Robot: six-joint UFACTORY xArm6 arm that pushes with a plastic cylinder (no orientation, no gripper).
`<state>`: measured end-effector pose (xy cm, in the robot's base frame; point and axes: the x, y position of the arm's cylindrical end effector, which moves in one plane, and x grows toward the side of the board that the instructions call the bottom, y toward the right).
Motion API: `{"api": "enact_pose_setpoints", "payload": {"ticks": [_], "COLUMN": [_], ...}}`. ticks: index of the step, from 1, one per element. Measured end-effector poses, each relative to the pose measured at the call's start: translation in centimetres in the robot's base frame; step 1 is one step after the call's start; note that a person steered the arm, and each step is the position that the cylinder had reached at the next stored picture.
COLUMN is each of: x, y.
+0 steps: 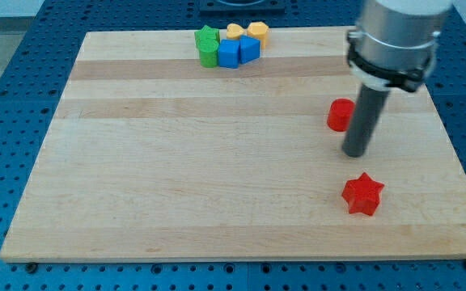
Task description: Slide the red circle below the cube
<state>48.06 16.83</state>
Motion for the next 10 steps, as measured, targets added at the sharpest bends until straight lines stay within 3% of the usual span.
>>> {"api": "enact_pose_setpoints", "payload": {"ticks": [1, 3, 5, 7, 9, 10], "x": [-1.5, -6.9, -7.9, -11.5, -9.4, -11.2], "y": [1.8, -3.5, 0.8, -12.6, -14.3, -17.6]}}
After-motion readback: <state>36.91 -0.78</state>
